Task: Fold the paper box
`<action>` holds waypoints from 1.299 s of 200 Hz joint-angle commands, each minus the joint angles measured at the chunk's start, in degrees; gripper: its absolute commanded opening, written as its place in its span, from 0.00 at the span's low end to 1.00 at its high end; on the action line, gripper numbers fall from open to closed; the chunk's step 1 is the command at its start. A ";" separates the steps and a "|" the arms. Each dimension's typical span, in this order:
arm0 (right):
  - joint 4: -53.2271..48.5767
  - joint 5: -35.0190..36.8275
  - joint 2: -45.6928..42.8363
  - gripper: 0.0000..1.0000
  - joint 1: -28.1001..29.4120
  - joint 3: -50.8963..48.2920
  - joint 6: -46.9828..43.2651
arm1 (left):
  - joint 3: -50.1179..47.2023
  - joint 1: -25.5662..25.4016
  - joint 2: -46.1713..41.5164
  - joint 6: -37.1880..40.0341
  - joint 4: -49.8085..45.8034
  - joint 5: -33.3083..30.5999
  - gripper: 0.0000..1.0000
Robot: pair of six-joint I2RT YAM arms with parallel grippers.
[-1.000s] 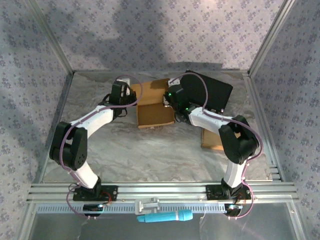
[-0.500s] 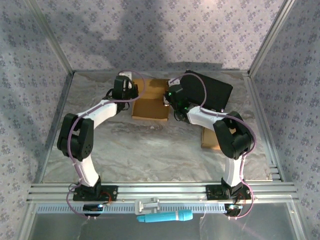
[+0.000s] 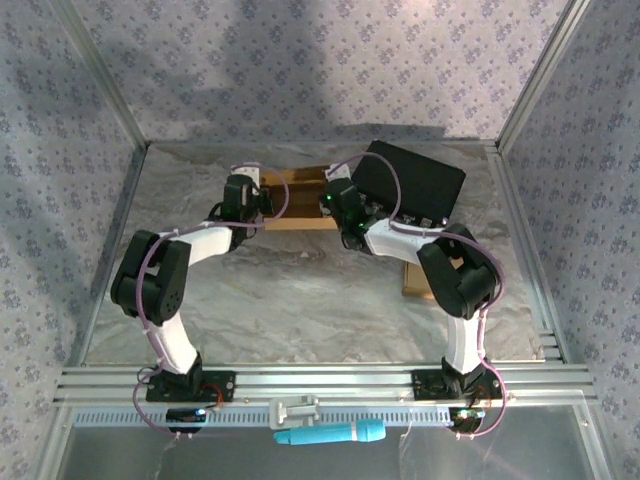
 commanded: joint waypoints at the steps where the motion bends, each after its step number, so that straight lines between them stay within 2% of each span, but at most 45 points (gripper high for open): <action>1: 4.77 0.63 1.58 0.00 2.74 -2.75 -3.10 | -2.31 -1.22 -1.74 0.93 5.94 4.96 0.06; 23: 4.49 2.58 1.74 0.00 3.53 -3.78 -3.38 | -2.26 -1.97 -1.32 2.04 4.45 4.58 0.06; 43: 1.60 4.41 0.89 0.00 3.68 -4.34 0.32 | -2.10 -3.12 -1.04 4.28 1.47 2.18 0.04; 77: -9.10 4.64 -5.09 0.22 3.72 -3.78 8.96 | -2.05 -4.19 -1.47 5.33 -1.81 -0.35 0.00; 108: -17.11 -2.89 -12.37 0.37 3.63 -4.99 19.27 | -1.88 -4.95 -1.23 6.13 -2.41 -1.18 0.00; 142: -26.73 -9.15 -18.17 0.44 3.95 -6.04 29.37 | -1.57 -5.34 -0.69 6.49 -2.63 -1.51 0.00; 168: -29.47 -11.78 -22.49 0.54 4.76 -7.21 30.84 | -1.12 -5.61 -0.36 6.93 -3.01 -1.72 0.00; 200: -36.56 -11.73 -26.64 0.55 4.70 -4.51 32.91 | -1.00 -5.99 -0.35 7.19 -3.39 -1.51 0.00; 221: -39.87 -11.64 -30.04 0.57 2.38 -1.24 35.73 | -1.85 -6.14 -0.59 7.37 -3.58 -1.39 0.00; 260: -50.93 -18.91 -28.09 0.59 -7.00 12.33 37.64 | -3.43 -6.18 -1.34 6.78 -4.81 0.07 0.00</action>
